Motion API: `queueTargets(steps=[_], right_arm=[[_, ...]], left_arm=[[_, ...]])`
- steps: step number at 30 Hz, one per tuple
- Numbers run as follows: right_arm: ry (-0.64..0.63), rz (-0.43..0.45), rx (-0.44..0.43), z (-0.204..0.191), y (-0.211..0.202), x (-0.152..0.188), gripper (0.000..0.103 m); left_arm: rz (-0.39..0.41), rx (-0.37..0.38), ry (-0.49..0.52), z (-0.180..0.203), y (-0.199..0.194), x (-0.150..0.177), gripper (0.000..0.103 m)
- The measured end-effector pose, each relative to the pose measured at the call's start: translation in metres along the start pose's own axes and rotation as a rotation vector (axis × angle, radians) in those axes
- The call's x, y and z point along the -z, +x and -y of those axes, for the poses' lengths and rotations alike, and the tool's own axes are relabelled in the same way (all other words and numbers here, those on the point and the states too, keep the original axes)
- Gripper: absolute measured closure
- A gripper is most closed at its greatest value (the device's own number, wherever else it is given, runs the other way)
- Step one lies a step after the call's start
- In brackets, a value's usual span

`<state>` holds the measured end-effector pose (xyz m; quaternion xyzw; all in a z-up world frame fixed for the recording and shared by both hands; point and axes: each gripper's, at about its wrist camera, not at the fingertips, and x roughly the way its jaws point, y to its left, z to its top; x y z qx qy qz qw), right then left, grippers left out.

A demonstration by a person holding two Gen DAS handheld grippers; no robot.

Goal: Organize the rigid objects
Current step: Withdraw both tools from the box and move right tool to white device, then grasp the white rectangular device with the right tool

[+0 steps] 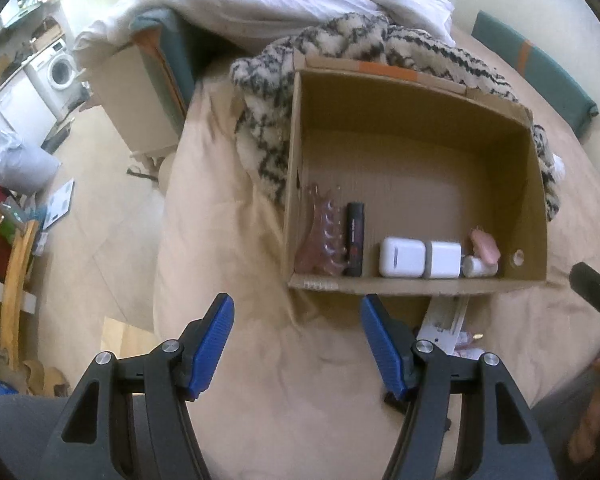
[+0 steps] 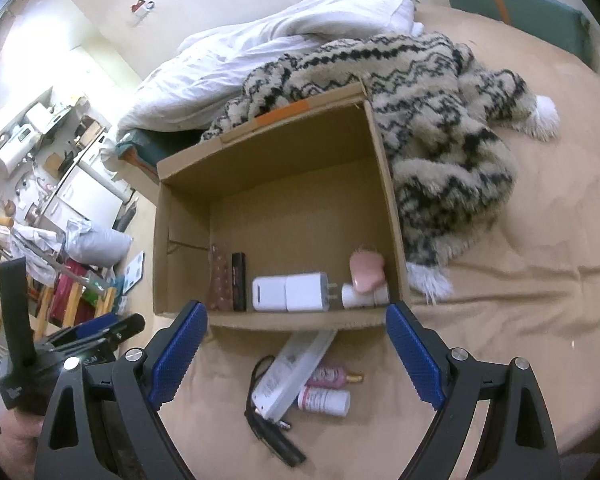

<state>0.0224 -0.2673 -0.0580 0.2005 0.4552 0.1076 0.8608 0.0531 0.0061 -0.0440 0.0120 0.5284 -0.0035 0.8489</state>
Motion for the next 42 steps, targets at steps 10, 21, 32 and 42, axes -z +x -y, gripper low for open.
queueTargets(steps=[10, 21, 32, 42], right_arm=[[-0.012, -0.038, 0.074, 0.001, 0.010, 0.013, 0.007], [-0.021, -0.108, 0.086, -0.004, 0.026, 0.023, 0.007], [0.191, -0.308, 0.013, 0.024, 0.067, 0.031, 0.026], [0.260, -0.390, 0.027, 0.020, 0.134, 0.033, 0.040]], left_arm=[[0.001, 0.005, -0.078, -0.016, 0.001, -0.002, 0.040], [0.007, 0.013, -0.084, -0.017, -0.005, 0.000, 0.040], [0.002, 0.056, -0.150, -0.026, -0.013, -0.003, 0.040], [-0.042, 0.118, -0.157, -0.022, -0.011, -0.002, 0.040]])
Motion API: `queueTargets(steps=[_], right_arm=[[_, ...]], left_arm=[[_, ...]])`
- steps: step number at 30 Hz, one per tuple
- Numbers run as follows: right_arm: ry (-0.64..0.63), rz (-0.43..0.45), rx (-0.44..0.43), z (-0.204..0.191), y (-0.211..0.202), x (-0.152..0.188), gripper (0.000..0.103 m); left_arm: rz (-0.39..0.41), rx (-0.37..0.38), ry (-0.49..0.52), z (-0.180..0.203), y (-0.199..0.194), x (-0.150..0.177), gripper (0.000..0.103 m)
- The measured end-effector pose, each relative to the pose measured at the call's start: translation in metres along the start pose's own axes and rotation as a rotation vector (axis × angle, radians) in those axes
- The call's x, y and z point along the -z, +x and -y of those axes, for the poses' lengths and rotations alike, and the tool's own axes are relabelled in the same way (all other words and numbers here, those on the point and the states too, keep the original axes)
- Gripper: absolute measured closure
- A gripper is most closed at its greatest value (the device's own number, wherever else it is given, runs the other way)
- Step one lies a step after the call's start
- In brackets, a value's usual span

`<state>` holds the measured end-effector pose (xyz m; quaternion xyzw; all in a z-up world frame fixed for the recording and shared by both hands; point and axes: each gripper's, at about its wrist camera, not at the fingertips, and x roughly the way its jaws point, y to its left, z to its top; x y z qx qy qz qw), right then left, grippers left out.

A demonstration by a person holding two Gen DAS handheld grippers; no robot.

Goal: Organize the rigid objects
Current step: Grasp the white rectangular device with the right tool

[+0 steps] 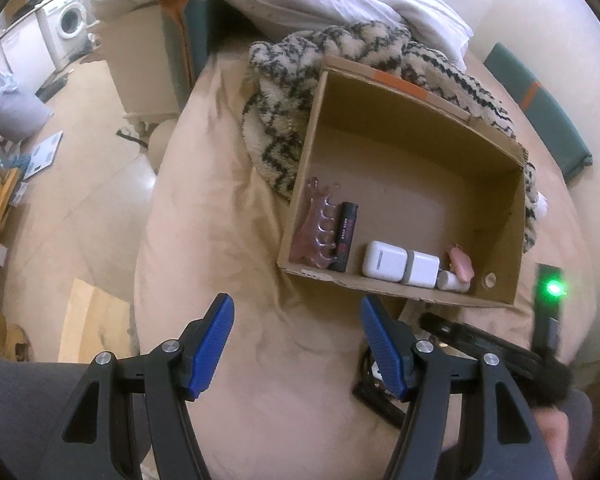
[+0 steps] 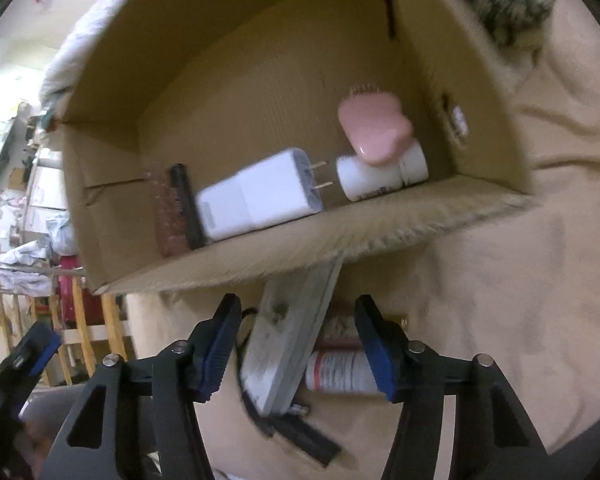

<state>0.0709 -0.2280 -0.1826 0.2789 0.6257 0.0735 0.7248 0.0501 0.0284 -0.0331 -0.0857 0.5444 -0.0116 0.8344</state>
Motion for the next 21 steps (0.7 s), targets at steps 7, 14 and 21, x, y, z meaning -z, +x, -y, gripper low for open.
queueTargets(steps=[7, 14, 21], right_arm=[[-0.039, -0.020, -0.079, -0.011, 0.014, -0.005, 0.058], [0.009, -0.047, -0.089, -0.015, 0.033, -0.003, 0.064], [0.046, -0.002, -0.110, -0.014, 0.021, 0.009, 0.078]], left_arm=[[-0.014, 0.018, -0.011, -0.001, 0.001, 0.000, 0.040], [-0.006, 0.010, 0.003, 0.007, 0.002, -0.003, 0.040], [-0.018, -0.026, -0.003, 0.000, 0.010, 0.000, 0.040]])
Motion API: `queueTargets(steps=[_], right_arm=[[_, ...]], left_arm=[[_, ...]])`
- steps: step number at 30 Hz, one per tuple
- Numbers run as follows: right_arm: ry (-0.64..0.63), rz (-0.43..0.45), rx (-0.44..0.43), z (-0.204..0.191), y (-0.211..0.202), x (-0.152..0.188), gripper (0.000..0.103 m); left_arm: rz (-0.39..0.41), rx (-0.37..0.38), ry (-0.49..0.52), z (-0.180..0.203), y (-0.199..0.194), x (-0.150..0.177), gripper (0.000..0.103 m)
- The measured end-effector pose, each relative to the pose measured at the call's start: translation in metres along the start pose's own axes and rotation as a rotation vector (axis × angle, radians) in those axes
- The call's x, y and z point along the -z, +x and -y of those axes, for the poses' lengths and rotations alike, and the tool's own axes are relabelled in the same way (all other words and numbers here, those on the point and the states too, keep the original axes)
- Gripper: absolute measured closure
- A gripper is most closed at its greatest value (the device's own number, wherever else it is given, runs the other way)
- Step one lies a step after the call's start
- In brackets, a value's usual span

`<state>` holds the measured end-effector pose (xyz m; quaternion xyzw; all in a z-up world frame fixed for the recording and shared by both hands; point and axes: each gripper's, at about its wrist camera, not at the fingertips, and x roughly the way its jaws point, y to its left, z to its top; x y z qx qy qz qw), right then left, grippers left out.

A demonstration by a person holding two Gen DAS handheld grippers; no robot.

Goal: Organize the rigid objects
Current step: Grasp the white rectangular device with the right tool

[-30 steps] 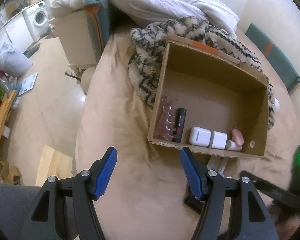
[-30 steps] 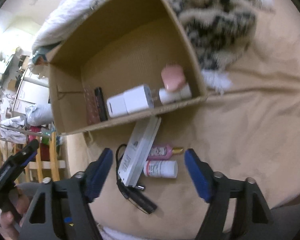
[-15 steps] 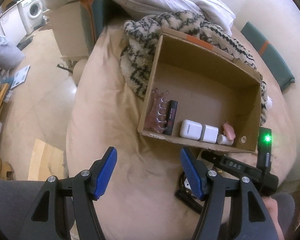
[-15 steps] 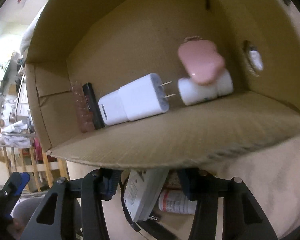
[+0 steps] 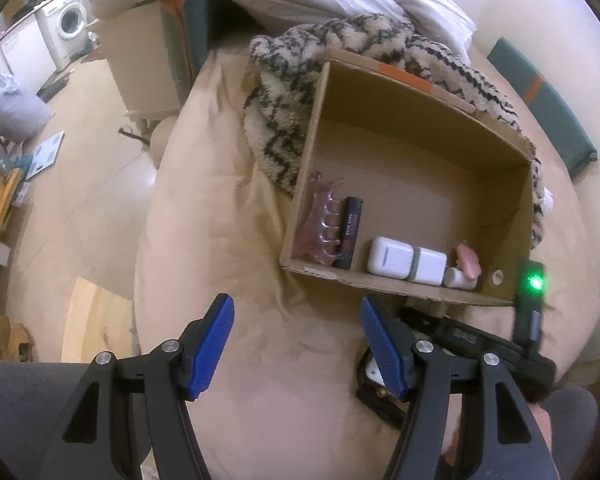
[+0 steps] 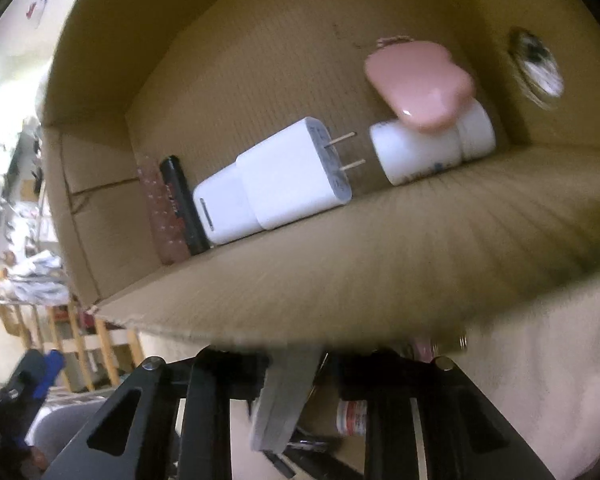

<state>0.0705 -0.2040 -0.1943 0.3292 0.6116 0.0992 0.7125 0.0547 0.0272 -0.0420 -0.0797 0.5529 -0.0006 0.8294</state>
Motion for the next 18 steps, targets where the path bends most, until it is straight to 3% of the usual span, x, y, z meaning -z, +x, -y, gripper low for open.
queueTargets(steps=[7, 14, 18], right_arm=[[-0.091, 0.066, 0.013, -0.014, -0.050, 0.026, 0.080], [-0.287, 0.191, 0.031, -0.046, -0.117, 0.049, 0.080], [-0.367, 0.271, 0.026, -0.048, -0.160, 0.045, 0.080]], left_arm=[[0.015, -0.030, 0.006, 0.000, 0.002, -0.001, 0.040], [0.015, -0.066, 0.001, -0.004, 0.006, 0.001, 0.040], [0.012, -0.091, -0.006, -0.009, 0.010, 0.002, 0.040]])
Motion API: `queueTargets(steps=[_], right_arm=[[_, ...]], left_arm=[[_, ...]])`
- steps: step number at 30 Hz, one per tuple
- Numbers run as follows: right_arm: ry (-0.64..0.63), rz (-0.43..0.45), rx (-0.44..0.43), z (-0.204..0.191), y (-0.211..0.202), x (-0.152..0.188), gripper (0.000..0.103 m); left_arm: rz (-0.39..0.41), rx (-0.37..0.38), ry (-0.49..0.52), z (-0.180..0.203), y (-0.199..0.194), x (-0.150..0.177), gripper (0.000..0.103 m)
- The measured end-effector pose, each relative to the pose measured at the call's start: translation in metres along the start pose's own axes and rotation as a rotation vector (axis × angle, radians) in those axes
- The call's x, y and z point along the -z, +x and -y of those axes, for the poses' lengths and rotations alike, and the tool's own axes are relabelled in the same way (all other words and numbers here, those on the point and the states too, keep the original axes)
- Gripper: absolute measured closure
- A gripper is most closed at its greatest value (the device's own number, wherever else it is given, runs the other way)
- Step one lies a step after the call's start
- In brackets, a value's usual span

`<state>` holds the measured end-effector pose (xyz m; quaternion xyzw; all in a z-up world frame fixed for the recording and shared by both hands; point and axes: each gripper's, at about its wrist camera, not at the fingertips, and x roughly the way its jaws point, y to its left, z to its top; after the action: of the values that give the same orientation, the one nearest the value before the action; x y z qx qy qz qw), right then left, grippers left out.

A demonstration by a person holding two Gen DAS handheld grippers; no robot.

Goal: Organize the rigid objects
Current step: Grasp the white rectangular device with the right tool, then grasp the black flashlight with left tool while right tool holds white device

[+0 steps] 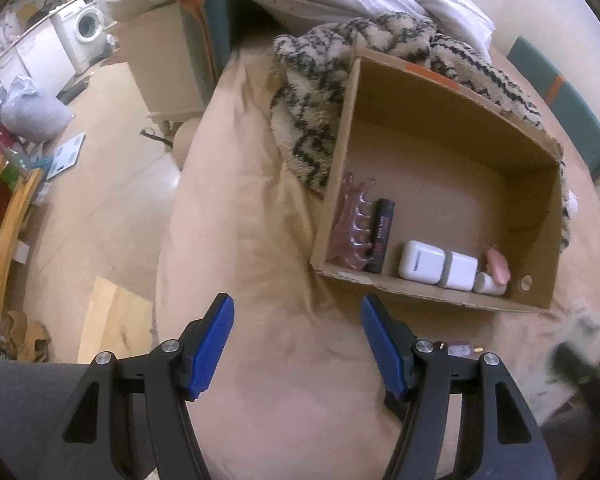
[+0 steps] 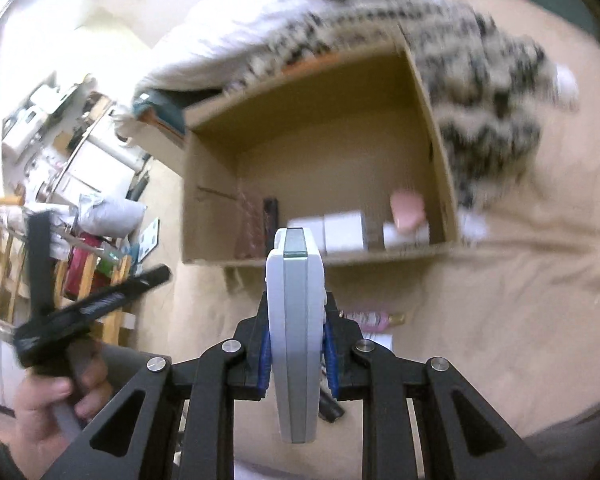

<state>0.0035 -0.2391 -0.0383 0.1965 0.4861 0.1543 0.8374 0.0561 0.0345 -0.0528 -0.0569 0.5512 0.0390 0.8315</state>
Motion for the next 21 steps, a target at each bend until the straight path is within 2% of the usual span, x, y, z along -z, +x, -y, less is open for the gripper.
queueTargets(steps=[4, 12, 15, 18, 21], right_arm=[[-0.058, 0.083, 0.008, -0.007, -0.031, -0.022, 0.080], [-0.142, 0.175, 0.010, -0.016, -0.043, -0.054, 0.080], [-0.131, 0.184, 0.020, -0.010, -0.032, -0.054, 0.080], [-0.063, 0.151, 0.012, 0.006, -0.021, -0.047, 0.080], [-0.045, 0.151, 0.012, 0.010, -0.022, -0.047, 0.080]], left_arm=[[-0.006, -0.014, -0.002, -0.001, 0.004, 0.001, 0.040], [0.003, -0.039, 0.017, 0.003, 0.008, 0.001, 0.040], [-0.001, -0.050, 0.035, 0.005, 0.012, 0.003, 0.040], [-0.010, -0.060, 0.053, 0.008, 0.017, 0.005, 0.040], [-0.017, -0.061, 0.095, 0.015, 0.021, 0.011, 0.040]])
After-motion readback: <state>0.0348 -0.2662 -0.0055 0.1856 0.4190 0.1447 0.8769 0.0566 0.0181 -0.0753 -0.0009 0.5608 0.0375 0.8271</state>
